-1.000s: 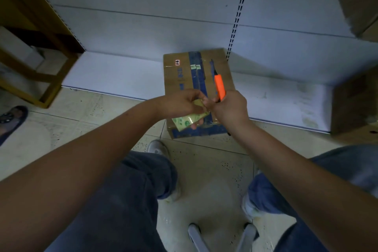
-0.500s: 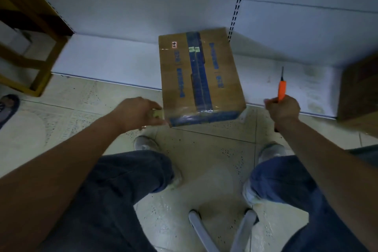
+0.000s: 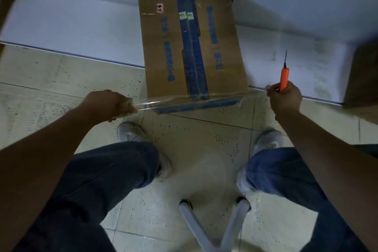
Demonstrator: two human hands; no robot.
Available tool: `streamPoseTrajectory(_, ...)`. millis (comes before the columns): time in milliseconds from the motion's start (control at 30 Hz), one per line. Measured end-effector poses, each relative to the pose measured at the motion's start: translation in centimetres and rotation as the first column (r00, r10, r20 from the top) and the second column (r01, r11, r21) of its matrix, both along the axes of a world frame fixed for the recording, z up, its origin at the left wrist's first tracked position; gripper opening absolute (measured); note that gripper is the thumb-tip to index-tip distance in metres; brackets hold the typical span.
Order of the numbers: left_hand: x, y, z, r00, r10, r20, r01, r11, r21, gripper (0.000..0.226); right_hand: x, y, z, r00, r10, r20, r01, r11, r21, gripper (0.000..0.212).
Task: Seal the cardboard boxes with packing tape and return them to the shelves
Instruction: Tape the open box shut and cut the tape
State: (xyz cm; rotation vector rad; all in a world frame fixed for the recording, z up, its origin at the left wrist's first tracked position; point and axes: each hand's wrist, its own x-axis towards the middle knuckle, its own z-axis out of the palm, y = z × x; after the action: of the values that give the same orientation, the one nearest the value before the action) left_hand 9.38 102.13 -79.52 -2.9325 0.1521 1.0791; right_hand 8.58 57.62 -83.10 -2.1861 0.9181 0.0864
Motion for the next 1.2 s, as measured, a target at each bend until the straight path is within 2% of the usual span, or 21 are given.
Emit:
streamPoseTrajectory(200,1.3,-0.2,-2.4,0.996,-0.091,-0.008,0.091,0.994,0.060,0.046,1.3,0.3,-1.9,0.994,0.001,-0.106,0.004,0.999,0.048,0.021)
streamPoseTrajectory(267,1.6,-0.9,-3.7,0.984,-0.174,-0.039,0.177,0.979,0.104,0.046,1.6,1.0,-3.3,0.986,0.028,-0.164,-0.017,0.998,0.066,0.013)
streamPoseTrajectory(367,2.1,-2.2,-5.3,0.955,-0.295,0.022,0.291,0.951,0.099,0.041,1.6,2.2,-5.6,0.986,0.019,-0.165,-0.002,0.995,0.101,0.005)
streamPoseTrajectory(433,2.6,-2.6,-5.9,0.950,-0.299,0.091,0.297,0.954,0.035,0.036,1.3,2.8,-6.3,0.991,-0.021,-0.136,0.045,0.984,0.171,0.007)
streamPoseTrajectory(567,3.8,-3.0,-6.1,0.934,-0.349,0.076,0.342,0.935,0.096,0.035,1.0,3.3,-6.9,0.982,-0.093,-0.165,0.142,0.936,0.321,0.019)
streamPoseTrajectory(700,4.0,-3.3,-5.6,0.952,-0.304,0.039,0.302,0.952,0.058,0.032,1.9,3.2,-5.9,0.975,-0.120,-0.185,0.163,0.957,0.239,0.028)
streamPoseTrajectory(767,4.1,-3.9,-5.1,0.963,-0.270,0.025,0.269,0.963,0.013,0.032,2.1,2.6,-4.3,0.955,-0.227,-0.193,0.262,0.948,0.179,0.029)
streamPoseTrajectory(833,3.9,-4.9,-4.8,0.962,-0.267,0.057,0.268,0.963,-0.012,0.032,1.7,2.4,-2.7,0.937,-0.346,-0.050,0.350,0.931,0.104,0.023)
streamPoseTrajectory(867,3.8,-5.5,-4.6,0.959,-0.270,0.091,0.272,0.962,-0.013,0.033,1.2,2.8,-2.0,0.934,-0.355,0.040,0.353,0.934,0.060,0.018)
streamPoseTrajectory(933,3.5,-6.7,-4.3,0.949,-0.278,0.146,0.282,0.959,-0.007,0.041,-0.3,4.2,-1.3,0.960,-0.267,0.090,0.268,0.963,-0.006,0.019)
streamPoseTrajectory(1033,3.1,-7.5,-4.3,0.939,-0.276,0.204,0.276,0.961,0.028,0.050,-1.4,5.9,-2.0,0.984,-0.169,0.053,0.165,0.984,0.064,0.025)
streamPoseTrajectory(1100,2.8,-7.7,-4.6,0.944,-0.253,0.212,0.247,0.967,0.053,0.051,-0.9,6.2,-2.1,0.980,-0.198,0.029,0.195,0.977,0.085,0.027)
streamPoseTrajectory(1200,2.1,-8.2,-4.6,0.981,-0.130,0.146,0.140,0.988,-0.059,0.046,-0.3,5.6,-2.3,0.976,-0.219,0.010,0.216,0.971,0.103,0.029)
